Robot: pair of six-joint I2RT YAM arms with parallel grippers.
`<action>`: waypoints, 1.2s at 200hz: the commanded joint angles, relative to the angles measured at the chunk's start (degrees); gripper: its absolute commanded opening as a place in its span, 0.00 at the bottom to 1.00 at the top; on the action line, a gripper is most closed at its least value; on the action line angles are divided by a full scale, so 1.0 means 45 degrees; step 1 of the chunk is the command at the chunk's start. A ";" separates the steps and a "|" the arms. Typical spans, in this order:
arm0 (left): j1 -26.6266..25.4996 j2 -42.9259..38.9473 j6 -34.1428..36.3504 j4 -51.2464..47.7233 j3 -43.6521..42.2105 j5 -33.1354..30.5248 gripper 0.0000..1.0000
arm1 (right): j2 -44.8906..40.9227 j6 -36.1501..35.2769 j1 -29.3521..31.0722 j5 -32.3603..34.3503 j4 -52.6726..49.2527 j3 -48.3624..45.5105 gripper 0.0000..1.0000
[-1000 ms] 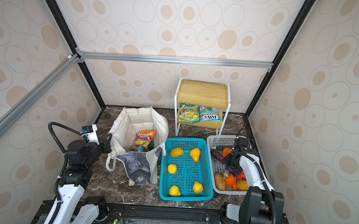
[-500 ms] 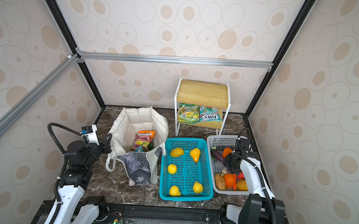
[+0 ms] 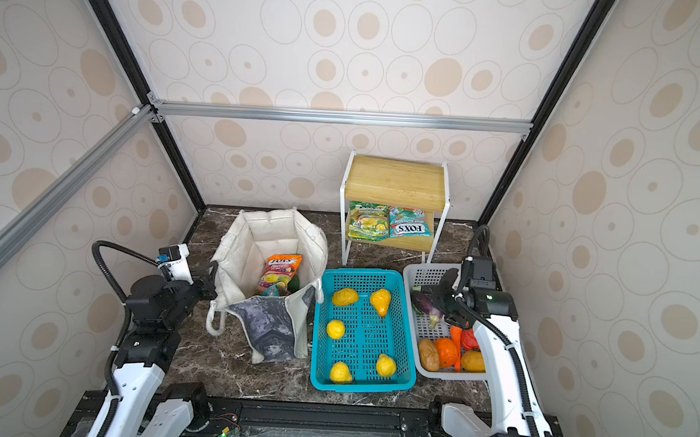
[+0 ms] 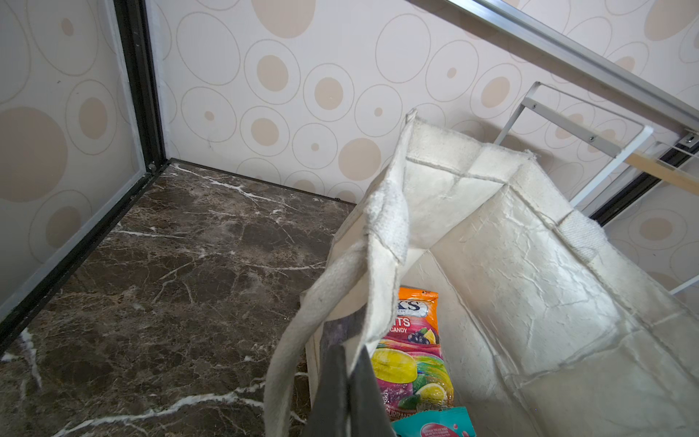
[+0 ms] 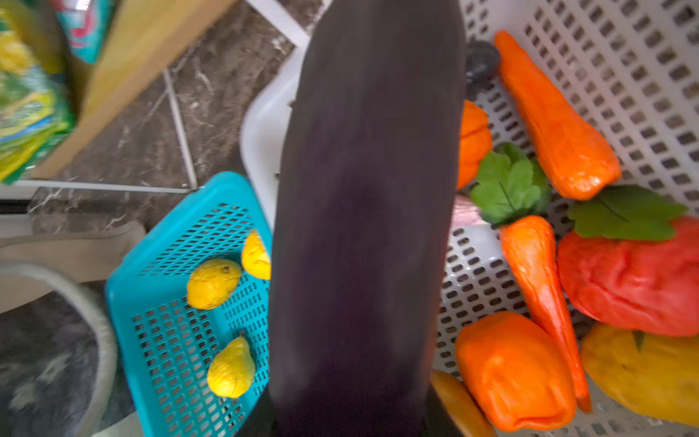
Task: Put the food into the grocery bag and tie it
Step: 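Grasp the long purple eggplant in the white basket with the right gripper, then carry the purple eggplant over the teal basket into the tote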
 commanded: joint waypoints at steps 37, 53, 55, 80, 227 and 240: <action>0.0059 -0.0076 0.0081 0.0442 0.0047 0.0306 0.00 | -0.0448 -0.0040 0.4582 0.0393 0.0552 0.1898 0.23; 0.0056 -0.0054 0.0051 0.0474 0.0053 0.0336 0.00 | -0.0225 0.0167 0.5609 0.0172 0.1124 0.2282 0.23; 0.0054 -0.0047 0.0045 0.0474 0.0054 0.0347 0.00 | -0.0175 0.0171 0.5733 0.0141 0.1207 0.2331 0.23; 0.0058 0.0002 0.0042 0.0514 0.0034 0.0416 0.00 | 0.0931 -0.0014 0.7776 0.0421 0.1925 0.3418 0.23; 0.0084 0.0010 -0.0136 0.0971 -0.0105 0.1021 0.00 | 1.2970 -0.1295 1.2249 0.2819 -0.0863 1.5044 0.20; 0.0082 0.0021 -0.0134 0.0977 -0.0096 0.1020 0.00 | 1.3271 -0.1146 1.2272 0.2909 -0.0791 1.4822 0.20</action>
